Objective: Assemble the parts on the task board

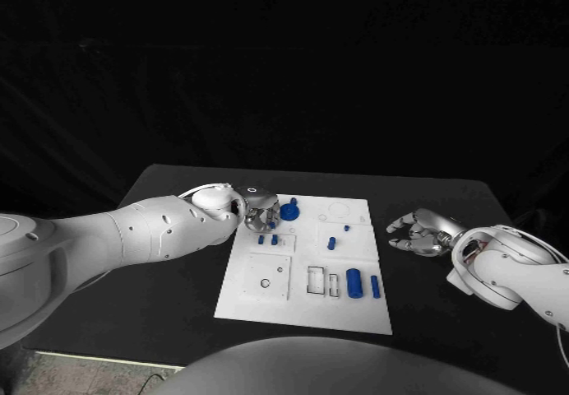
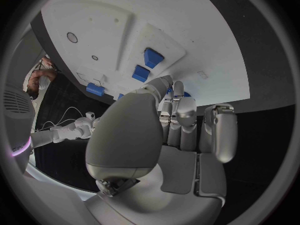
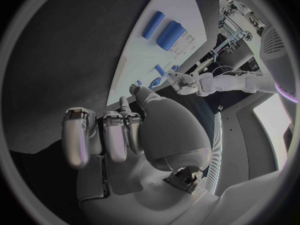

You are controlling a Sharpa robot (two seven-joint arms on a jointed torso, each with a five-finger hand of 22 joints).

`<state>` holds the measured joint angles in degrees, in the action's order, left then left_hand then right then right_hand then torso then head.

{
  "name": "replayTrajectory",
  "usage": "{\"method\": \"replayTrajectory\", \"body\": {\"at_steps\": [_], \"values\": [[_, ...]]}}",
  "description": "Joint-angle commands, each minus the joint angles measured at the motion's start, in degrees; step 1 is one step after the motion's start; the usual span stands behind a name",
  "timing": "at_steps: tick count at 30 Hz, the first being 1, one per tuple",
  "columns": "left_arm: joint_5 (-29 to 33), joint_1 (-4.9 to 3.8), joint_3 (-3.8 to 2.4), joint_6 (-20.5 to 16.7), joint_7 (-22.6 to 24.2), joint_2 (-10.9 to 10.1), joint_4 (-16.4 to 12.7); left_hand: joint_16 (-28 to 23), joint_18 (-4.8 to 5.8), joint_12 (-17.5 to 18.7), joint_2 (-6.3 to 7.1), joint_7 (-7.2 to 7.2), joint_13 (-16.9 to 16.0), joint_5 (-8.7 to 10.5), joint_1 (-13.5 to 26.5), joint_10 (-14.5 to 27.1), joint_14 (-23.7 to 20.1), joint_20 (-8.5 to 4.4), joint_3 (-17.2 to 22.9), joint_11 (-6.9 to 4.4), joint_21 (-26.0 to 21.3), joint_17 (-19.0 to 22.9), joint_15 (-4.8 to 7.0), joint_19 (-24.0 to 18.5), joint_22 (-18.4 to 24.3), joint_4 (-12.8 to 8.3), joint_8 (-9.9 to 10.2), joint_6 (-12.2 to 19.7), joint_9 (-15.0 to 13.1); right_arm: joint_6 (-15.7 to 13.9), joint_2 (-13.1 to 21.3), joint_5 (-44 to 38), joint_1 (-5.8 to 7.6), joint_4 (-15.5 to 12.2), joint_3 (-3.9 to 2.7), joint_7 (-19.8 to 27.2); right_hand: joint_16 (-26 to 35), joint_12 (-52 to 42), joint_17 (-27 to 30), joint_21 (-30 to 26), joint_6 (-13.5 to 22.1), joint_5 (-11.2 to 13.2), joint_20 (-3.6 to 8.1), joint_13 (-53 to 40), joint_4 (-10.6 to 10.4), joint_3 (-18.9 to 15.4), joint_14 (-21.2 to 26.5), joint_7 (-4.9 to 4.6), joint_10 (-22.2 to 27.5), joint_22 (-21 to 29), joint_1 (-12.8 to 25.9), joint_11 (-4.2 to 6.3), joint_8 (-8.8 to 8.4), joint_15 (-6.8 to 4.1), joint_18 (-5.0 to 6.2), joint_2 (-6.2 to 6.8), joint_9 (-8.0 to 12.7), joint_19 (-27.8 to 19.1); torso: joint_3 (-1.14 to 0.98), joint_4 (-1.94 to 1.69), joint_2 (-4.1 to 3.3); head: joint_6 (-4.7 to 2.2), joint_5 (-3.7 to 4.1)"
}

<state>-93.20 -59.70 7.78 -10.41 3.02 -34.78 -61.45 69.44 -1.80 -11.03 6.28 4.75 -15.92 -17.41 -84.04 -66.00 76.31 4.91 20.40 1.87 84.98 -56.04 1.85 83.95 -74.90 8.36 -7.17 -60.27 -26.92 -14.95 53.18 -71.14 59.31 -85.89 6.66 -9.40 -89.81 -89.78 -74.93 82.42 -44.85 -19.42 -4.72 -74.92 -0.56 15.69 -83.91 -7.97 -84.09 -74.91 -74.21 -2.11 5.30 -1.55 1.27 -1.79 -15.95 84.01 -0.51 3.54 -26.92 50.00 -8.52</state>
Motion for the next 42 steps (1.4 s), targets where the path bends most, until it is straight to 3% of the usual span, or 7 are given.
{"method": "replayTrajectory", "body": {"at_steps": [1, 10, 20, 30, 34, 37, 42], "values": [[0.0, 0.18, 0.08, 1.7, -0.5, 0.1, 0.0, -0.4, 0.31, 0.7, 0.57, -0.15, 0.3, 1.91, 0.2, 0.3, -0.6, -0.37, -0.1, -0.12, -0.4, 0.3, 0.16, 1.8, -13.1, -0.1, 0.7, 1.3, 0.6, 0.5, 0.0, 0.0, -0.08, 0.0, 0.0, 0.0, -0.2, -0.2, -15.1, -0.3, -0.3, -0.4, -0.28, -15.1, -0.1, 0.3, -6.1, 0.09, -5.9, -12.3, -0.4, -0.28, -0.16, 0.3, 0.86, 0.07, 0.1, 1.7, 0.02, -0.02, -0.03, 0.0, -0.05], [-0.6, 0.19, 0.09, 0.4, -1.1, -0.3, 0.0, -0.7, 0.22, 2.2, 2.81, -3.25, 0.6, 8.62, 1.4, 2.5, -1.1, -0.39, -1.1, 0.26, -0.8, 1.2, 0.06, 1.5, -13.0, 1.2, 3.6, 10.8, 3.3, -0.5, 0.0, -0.1, -0.11, 0.0, 0.0, 0.2, -0.2, -0.2, -15.1, -0.4, -0.3, -0.4, -0.27, -15.1, -0.1, 0.3, -6.1, 0.1, -5.9, -12.2, -0.4, -0.27, -0.19, 0.29, 0.88, 0.26, 0.1, 1.6, 0.0, -0.03, -0.04, 0.0, -0.19], [-0.7, 0.19, 0.1, -4.1, -0.5, -1.2, 0.2, -0.6, 0.2, 1.9, 3.12, -3.61, 0.2, 9.91, 1.7, 3.3, -1.1, -0.34, -1.8, 0.3, -0.9, 1.2, 0.01, 1.4, -13.0, 1.9, 3.3, 11.4, 3.6, -2.6, 0.5, -0.5, 0.26, -0.8, -0.01, 0.6, -0.2, 0.9, -15.1, -2.5, -0.8, -0.3, -0.23, -14.2, 0.0, 1.3, -6.1, 0.02, -4.5, -11.5, -0.4, -0.31, -0.14, 0.26, 1.41, 1.19, 0.6, 0.5, 0.08, -0.09, -0.04, 0.0, -0.19], [4.2, -0.13, -0.33, -12.2, 0.4, -4.0, -1.9, -7.6, -1.15, -0.7, 3.4, -3.1, -2.7, 10.37, 0.6, 7.4, -9.0, 0.14, -3.0, 0.94, -6.7, 10.6, -0.71, -3.3, -11.1, 3.3, 2.4, 10.3, 3.9, -1.3, 0.2, -3.2, 4.87, -2.9, -0.02, 0.4, 6.0, 46.0, -10.6, -9.2, -6.7, -4.3, -0.03, 17.6, 1.8, 7.1, -3.8, 0.35, 35.7, -9.0, -2.0, -0.5, 3.2, 0.26, 2.82, 5.19, -1.1, -2.4, 0.11, -0.24, -0.13, 0.0, 0.36], [13.3, -0.86, -0.69, -14.9, 3.6, -6.1, -4.7, -15.7, -3.75, -5.3, 3.35, -2.14, -7.2, 10.2, 0.0, 16.6, -21.6, 1.83, -5.3, 2.82, -21.0, 18.3, -3.03, -16.1, -6.9, 4.9, 2.5, 10.6, 4.5, 0.9, -0.8, -6.6, 6.69, -3.6, -0.04, -0.2, 8.2, 57.1, -8.7, -11.1, -7.0, -4.9, -0.75, 27.0, 3.1, 9.3, -2.8, -0.03, 39.0, -8.4, -2.5, -1.95, 4.19, 1.36, 3.08, 6.61, -2.9, -3.3, 0.17, -0.86, -0.22, 0.0, 1.56], [21.4, -1.2, -0.83, -16.5, 8.3, -7.6, -6.6, -18.8, -6.67, -9.9, 3.57, -1.06, -10.4, 9.06, -0.6, 24.0, -28.6, 3.1, -8.7, 3.44, -41.4, 19.6, -4.69, -34.5, -1.3, 7.0, 2.2, 10.4, 4.8, 2.8, -2.0, -10.2, 7.18, -3.4, -0.07, -0.7, 9.4, 64.4, -7.7, -12.4, -6.8, -4.5, -1.5, 33.9, 4.1, 11.1, -2.1, 0.02, 41.6, -8.1, -2.5, -3.49, 4.23, 2.52, 3.35, 7.6, -3.6, -4.0, 0.18, -1.28, -0.38, 0.0, 2.11], [36.1, -1.42, -0.92, -15.7, 17.6, -9.9, -9.6, -23.1, -5.85, -15.3, 2.58, 1.05, -12.6, 6.0, 1.8, 33.6, -40.9, 4.85, -20.8, 4.56, -53.9, 21.0, -7.48, -46.1, 2.5, 8.4, 2.4, 11.5, 5.3, 5.1, -4.5, -17.1, 7.45, -2.3, -0.09, -1.2, 10.9, 71.1, -6.2, -14.2, -5.4, -2.3, -2.4, 41.6, 5.4, 11.8, -1.1, -0.59, 44.2, -7.7, -3.0, -4.83, 2.55, 3.03, 3.7, 8.87, -3.0, -5.0, 0.18, -1.77, -0.57, 0.0, 2.77]]}}
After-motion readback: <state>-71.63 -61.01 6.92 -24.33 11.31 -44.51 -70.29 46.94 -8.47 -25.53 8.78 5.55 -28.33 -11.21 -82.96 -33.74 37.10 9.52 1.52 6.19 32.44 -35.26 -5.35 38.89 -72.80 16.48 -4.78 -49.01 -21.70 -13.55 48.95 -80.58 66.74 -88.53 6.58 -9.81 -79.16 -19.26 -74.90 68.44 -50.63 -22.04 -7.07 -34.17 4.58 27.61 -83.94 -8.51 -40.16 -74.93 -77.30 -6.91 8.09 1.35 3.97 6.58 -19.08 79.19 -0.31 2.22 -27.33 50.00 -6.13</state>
